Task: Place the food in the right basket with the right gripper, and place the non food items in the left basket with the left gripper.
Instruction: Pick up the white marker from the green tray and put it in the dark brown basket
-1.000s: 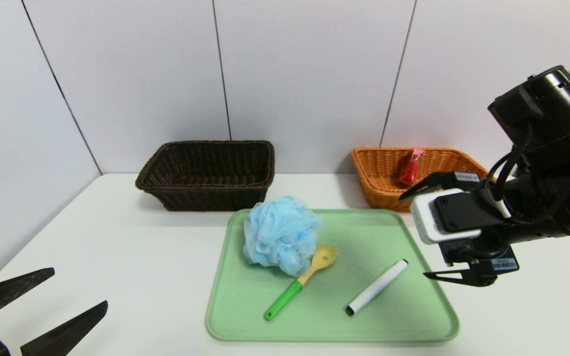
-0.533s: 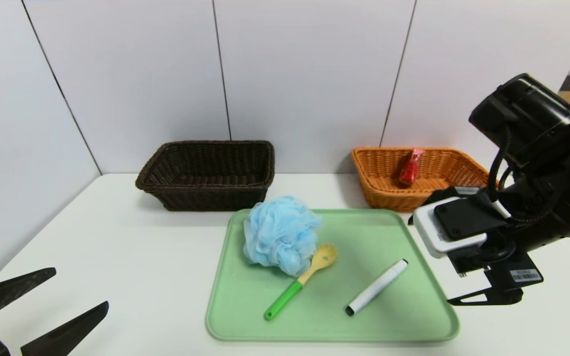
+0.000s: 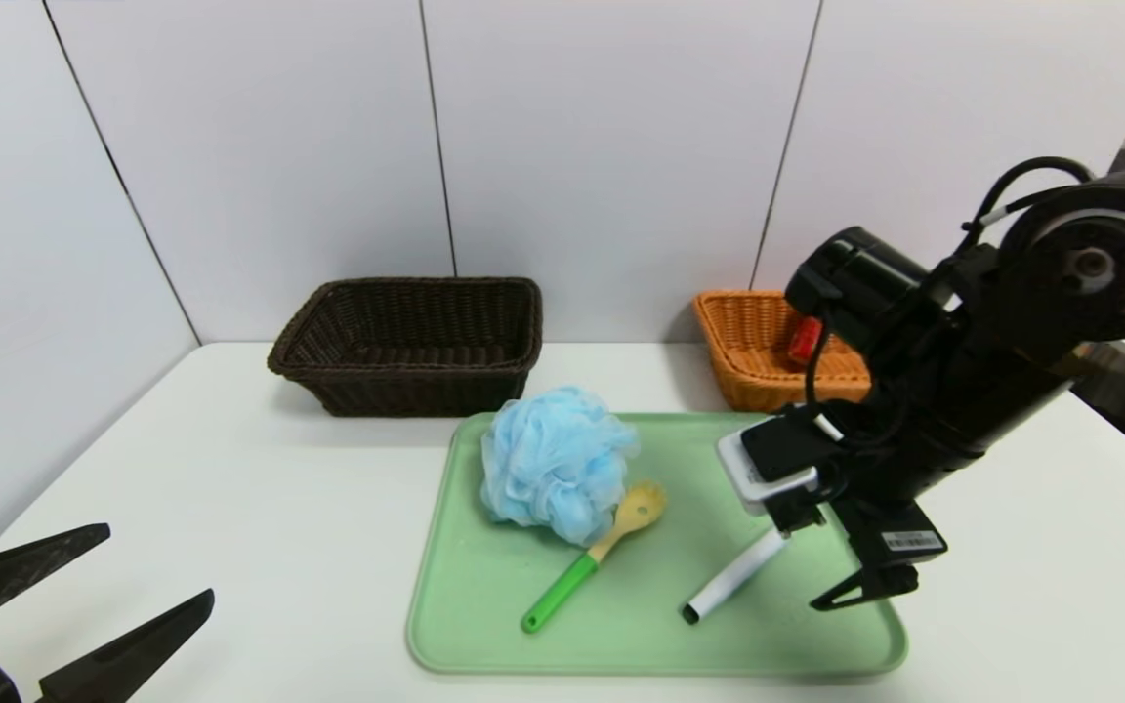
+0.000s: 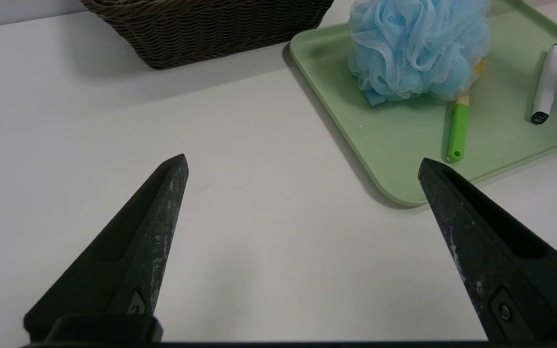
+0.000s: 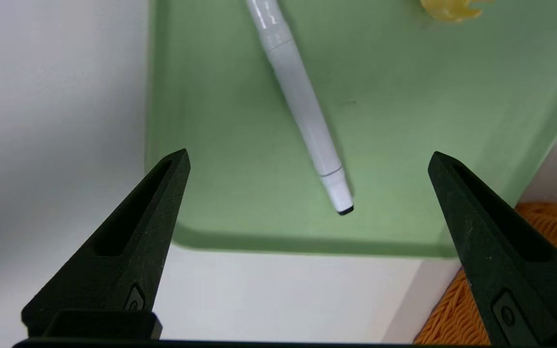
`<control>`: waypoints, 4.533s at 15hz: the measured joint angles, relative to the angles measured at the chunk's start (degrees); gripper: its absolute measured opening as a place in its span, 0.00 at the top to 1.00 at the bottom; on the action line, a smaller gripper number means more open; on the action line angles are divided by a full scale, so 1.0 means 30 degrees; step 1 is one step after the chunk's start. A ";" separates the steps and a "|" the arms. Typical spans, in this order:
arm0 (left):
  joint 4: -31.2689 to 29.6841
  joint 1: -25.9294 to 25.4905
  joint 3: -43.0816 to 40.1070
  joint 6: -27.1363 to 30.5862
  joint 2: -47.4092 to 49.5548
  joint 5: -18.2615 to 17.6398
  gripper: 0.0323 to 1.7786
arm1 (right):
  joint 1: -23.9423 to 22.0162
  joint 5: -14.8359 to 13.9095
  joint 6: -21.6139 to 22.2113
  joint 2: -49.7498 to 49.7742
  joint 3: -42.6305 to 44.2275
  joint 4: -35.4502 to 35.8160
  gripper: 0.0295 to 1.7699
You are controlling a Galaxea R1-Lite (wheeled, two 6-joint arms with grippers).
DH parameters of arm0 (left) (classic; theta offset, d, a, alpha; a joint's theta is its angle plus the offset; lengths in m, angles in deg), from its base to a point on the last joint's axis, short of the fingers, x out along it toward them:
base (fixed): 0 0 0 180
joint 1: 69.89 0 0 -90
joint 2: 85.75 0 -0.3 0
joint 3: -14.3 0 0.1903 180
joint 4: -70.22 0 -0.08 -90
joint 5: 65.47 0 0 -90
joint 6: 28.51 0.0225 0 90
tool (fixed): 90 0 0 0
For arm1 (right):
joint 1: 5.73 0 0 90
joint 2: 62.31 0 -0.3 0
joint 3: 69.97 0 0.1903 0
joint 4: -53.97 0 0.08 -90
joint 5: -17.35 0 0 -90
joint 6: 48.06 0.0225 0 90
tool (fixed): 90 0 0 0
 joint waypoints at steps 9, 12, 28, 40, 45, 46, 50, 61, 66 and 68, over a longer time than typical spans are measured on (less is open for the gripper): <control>0.0053 0.0272 -0.0386 0.0000 -0.0028 -0.0028 0.05 | -0.0020 -0.0037 -0.0256 -0.2784 0.0833 0.0016 0.04; 0.0037 0.0366 -0.0459 0.0000 0.0000 -0.0028 0.05 | -0.0012 -0.0045 -0.0256 -0.2987 0.0723 0.0016 0.04; 0.0000 0.0557 -0.0670 0.0000 0.0041 0.0000 0.05 | -0.0106 -0.0057 -0.0512 -0.3962 0.0910 0.0037 0.46; 0.0008 0.0549 -0.0792 0.0016 -0.0134 -0.0053 0.05 | -0.0305 -0.0020 -0.0378 -0.2239 0.1174 0.1040 0.91; -0.0020 0.0520 -0.0756 0.0037 -0.0138 -0.0028 0.05 | -0.0041 0.0146 0.0496 0.0479 0.1711 0.5335 0.91; -0.0020 0.0512 -0.0727 0.0028 -0.0138 -0.0028 0.05 | 0.0000 0.0199 0.0874 0.0882 0.1707 0.6530 0.91; -0.0041 0.0496 -0.0646 0.0276 -0.0138 0.0016 0.05 | 0.0679 -0.0028 0.4189 0.1004 0.1991 1.2406 0.91; -0.0057 0.0492 -0.0809 0.0264 0.0037 0.0057 0.05 | 0.4389 -0.5014 1.4499 -0.3629 0.4531 2.1671 0.91; -0.0057 0.0492 -0.0902 0.0264 0.0012 0.0057 0.05 | 0.5035 -0.8241 1.9013 -0.6319 0.7387 2.2045 0.91; -0.0028 0.0492 -0.0939 0.0264 0.0012 0.0037 0.05 | 0.5453 -0.8911 1.9635 -0.7270 0.8399 2.2110 0.91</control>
